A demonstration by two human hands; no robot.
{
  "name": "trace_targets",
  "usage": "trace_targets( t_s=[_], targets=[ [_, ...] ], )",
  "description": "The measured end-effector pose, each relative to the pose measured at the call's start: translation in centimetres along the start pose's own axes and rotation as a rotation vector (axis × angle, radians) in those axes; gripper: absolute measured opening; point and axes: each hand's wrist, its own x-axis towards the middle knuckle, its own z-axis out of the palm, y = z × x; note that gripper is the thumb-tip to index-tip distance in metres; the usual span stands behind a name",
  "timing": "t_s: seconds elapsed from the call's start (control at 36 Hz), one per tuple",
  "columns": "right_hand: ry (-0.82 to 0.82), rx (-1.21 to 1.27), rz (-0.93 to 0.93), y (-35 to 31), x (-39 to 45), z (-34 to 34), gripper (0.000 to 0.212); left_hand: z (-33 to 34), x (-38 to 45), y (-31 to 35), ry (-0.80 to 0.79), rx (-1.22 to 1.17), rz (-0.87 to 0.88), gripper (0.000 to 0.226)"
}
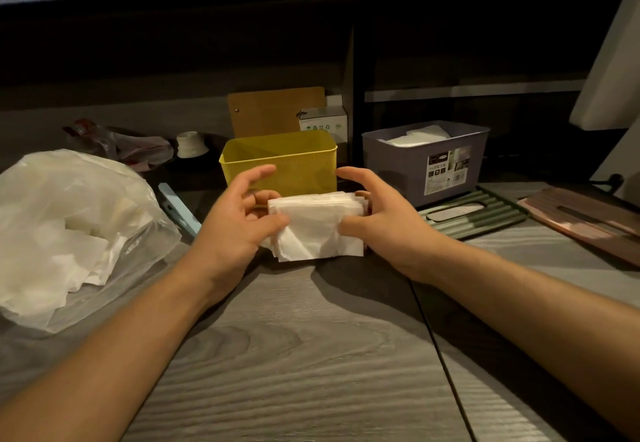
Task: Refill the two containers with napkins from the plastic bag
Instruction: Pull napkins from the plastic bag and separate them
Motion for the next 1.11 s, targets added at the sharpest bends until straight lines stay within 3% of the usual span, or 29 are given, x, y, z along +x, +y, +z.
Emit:
trace_targets(
  t_s=[0.17, 0.31, 0.39, 0.5, 0.58, 0.72, 0.81, 0.92, 1.11],
  targets=[
    [-0.051, -0.109, -0.025, 0.0, -0.1, -0.6, 0.064, -0.2, -0.4, -0.1, -0.157, 0.09, -0.053, 0.049],
    [0.072, 0.29, -0.108, -0.9, 0.1, -0.3, 0.068, 0.5, -0.9, 0.4, -0.302, 0.034, -0.098, 0.042],
    [0.117, 0.318, -0.174, -1.2, -0.1, -0.4, 0.072, 1.3, -1.2, 0.6, -0.363, -0.009, -0.112, 0.05],
    [0.019, -0.059, -0.311, -1.6, -1.1, 0.1, 0.082, 1.6, -1.1, 0.9, -0.28, -0.091, -0.074, 0.054],
    [-0.009, -0.285, -0.354, -1.8, -1.1, 0.7, 0.089, 1.4, -1.0, 0.9, -0.196, -0.067, -0.038, 0.045],
    [-0.13, -0.18, -0.17, -1.5, -0.8, 0.1, 0.102, 1.0, -0.6, 1.0, -0.052, -0.252, -0.045, 0.041],
    [-0.104, -0.133, -0.101, -1.2, -0.8, -0.5, 0.096, 0.5, -0.4, 1.0, -0.021, -0.345, -0.055, 0.051],
    [0.026, -0.01, -0.156, -1.0, -0.5, -1.5, 0.086, 0.5, -0.3, 0.5, -0.054, -0.158, -0.022, 0.058],
    [-0.042, -0.116, -0.11, 0.4, -0.8, -0.2, 0.088, 0.6, -0.6, -0.4, -0.151, 0.137, 0.019, 0.08]
  ],
)
